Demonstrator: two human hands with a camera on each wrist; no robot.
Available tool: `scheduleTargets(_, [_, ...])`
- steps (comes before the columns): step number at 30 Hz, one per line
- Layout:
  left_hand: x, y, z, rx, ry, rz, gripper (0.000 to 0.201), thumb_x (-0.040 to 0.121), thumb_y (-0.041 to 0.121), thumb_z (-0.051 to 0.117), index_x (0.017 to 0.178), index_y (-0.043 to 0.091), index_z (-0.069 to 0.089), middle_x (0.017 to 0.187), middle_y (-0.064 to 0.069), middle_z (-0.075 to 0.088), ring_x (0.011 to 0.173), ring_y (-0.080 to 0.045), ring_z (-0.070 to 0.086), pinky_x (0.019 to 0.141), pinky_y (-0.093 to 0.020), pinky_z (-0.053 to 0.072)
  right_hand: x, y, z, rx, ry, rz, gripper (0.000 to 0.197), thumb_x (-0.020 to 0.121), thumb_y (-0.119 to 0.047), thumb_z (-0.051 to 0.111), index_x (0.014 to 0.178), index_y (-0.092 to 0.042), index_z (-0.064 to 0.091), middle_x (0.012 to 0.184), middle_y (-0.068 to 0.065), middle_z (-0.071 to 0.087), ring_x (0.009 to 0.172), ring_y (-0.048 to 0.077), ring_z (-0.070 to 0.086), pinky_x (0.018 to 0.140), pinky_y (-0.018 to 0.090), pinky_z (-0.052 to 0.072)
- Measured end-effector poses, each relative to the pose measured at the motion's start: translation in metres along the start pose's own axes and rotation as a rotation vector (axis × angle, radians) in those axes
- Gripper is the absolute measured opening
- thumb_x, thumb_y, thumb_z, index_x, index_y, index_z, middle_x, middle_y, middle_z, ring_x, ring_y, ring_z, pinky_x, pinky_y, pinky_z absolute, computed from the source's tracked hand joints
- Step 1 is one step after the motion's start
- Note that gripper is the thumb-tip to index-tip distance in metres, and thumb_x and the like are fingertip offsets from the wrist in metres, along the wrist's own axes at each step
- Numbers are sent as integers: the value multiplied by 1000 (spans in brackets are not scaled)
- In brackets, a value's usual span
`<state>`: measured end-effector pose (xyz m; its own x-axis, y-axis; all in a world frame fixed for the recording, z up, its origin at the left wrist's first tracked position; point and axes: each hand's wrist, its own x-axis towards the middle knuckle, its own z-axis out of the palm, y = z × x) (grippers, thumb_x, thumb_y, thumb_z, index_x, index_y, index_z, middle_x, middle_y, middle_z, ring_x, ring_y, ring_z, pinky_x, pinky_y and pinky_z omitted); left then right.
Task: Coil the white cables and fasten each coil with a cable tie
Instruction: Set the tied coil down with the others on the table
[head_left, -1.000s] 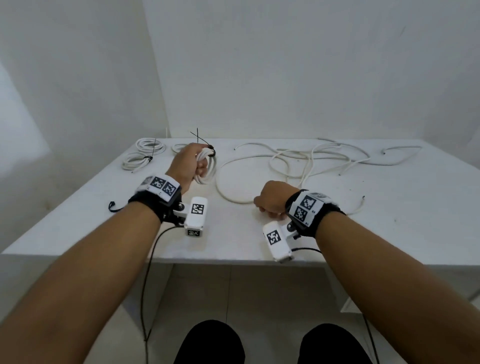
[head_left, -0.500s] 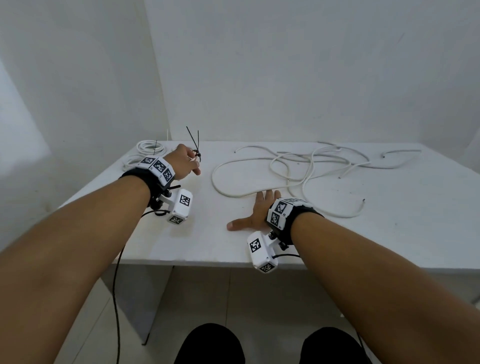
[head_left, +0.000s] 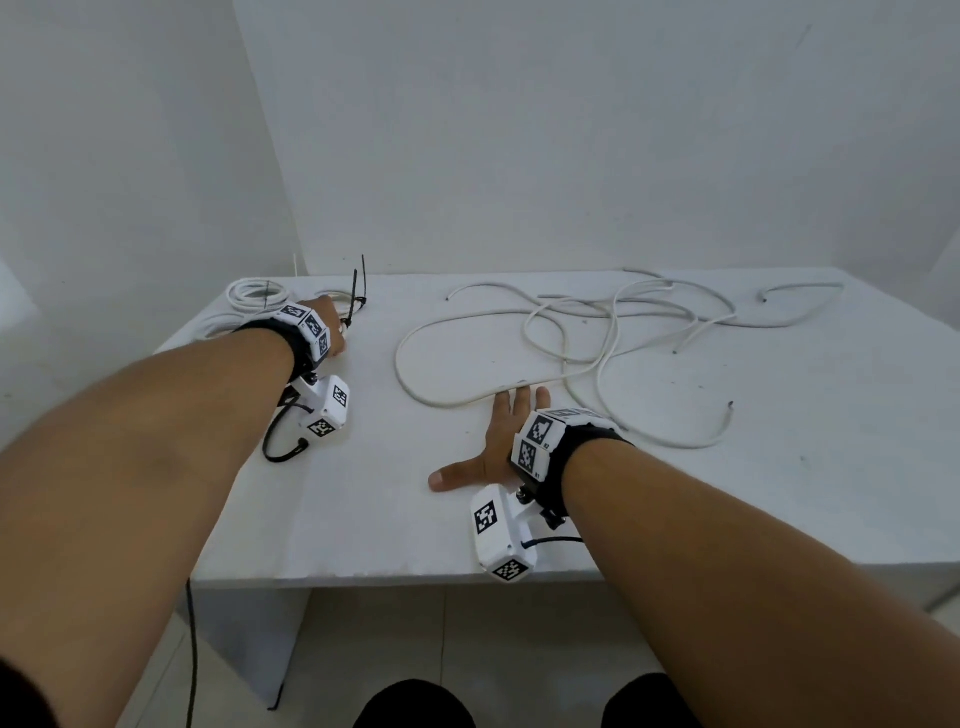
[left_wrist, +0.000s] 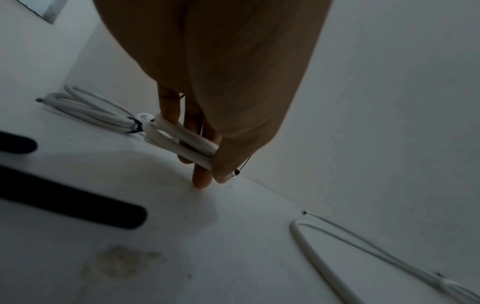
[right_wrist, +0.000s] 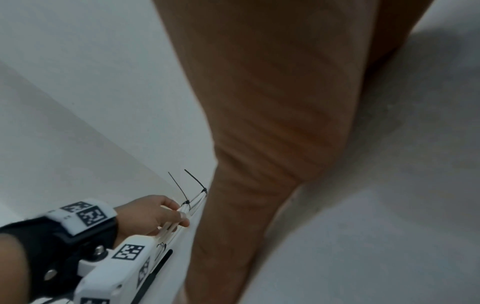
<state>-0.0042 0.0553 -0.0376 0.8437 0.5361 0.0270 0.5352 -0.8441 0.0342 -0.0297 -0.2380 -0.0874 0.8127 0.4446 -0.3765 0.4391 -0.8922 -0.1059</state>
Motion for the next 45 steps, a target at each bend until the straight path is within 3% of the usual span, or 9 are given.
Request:
scheduleTargets(15, [4, 3, 8, 56, -31, 35, 15, 90, 20, 63, 102, 12, 66, 114, -11, 69, 105, -28, 65, 83, -29, 50, 21, 3, 11, 35, 31, -34, 185, -1, -108, 20, 152, -11, -21, 161, 14, -23, 148, 34, -22, 116, 63, -2])
scheduleTargets(21, [-5, 16, -2, -190, 207, 120, 10, 87, 15, 61, 92, 9, 68, 103, -9, 69, 101, -33, 61, 83, -29, 45, 20, 2, 12, 36, 48, -23, 185, 0, -109, 20, 152, -11, -20, 162, 13, -22, 149, 33, -21, 116, 63, -2])
scheduleTargets(27, [-19, 49, 13, -228, -86, 70, 52, 74, 55, 74, 86, 4, 69, 79, -14, 74, 77, -30, 72, 78, -41, 60, 17, 0, 12, 55, 53, -9, 183, 3, -109, 22, 152, -12, -22, 162, 13, -23, 149, 34, -22, 116, 63, -2])
scheduleTargets(29, [-22, 53, 21, -217, -110, 48, 53, 61, 52, 81, 82, 5, 68, 73, -13, 73, 69, -30, 72, 73, -44, 62, 11, 1, 11, 50, 52, -14, 179, 10, -109, 26, 152, -11, -21, 161, 15, -23, 148, 35, -22, 116, 63, -1])
scheduleTargets(35, [-22, 54, 29, -402, -238, -72, 14, 68, 20, 68, 77, 10, 65, 69, -5, 68, 61, -25, 65, 64, -34, 59, 1, 9, 6, 21, 73, -58, 151, 52, -98, 49, 154, -6, -14, 162, 19, -18, 149, 37, -19, 121, 55, -2])
scheduleTargets(38, [-28, 56, 24, -715, -222, -164, 9, 73, 15, 57, 71, 8, 63, 56, -3, 63, 64, -24, 60, 66, -28, 52, -11, 16, -10, 124, 104, -105, 120, 69, -81, 60, 154, -8, 19, 162, 15, 15, 150, 36, 10, 121, 49, 18])
scheduleTargets(41, [-43, 67, 2, -1211, -207, -287, 21, 89, 4, 43, 69, 6, 48, 45, -8, 46, 48, -18, 44, 57, -24, 33, -17, 26, -28, 213, 224, -158, 67, 79, -66, 65, 111, -7, 62, 115, 10, 62, 111, 27, 58, 89, 35, 50])
scheduleTargets(43, [-51, 73, -10, -1372, -172, -322, 27, 96, 7, 34, 71, 13, 43, 58, -2, 39, 41, -13, 33, 45, -22, 23, -19, 29, -35, 330, 336, -180, 45, 83, -54, 68, 76, -11, 57, 80, 5, 61, 79, 22, 60, 66, 29, 47])
scheduleTargets(45, [-61, 80, -20, -1605, -120, -332, 22, 91, 10, 38, 70, 16, 40, 58, 1, 37, 32, -10, 26, 38, -15, 16, -21, 30, -39, 491, 447, -193, 33, 85, -43, 68, 73, -16, 55, 80, 0, 62, 76, 17, 58, 64, 28, 45])
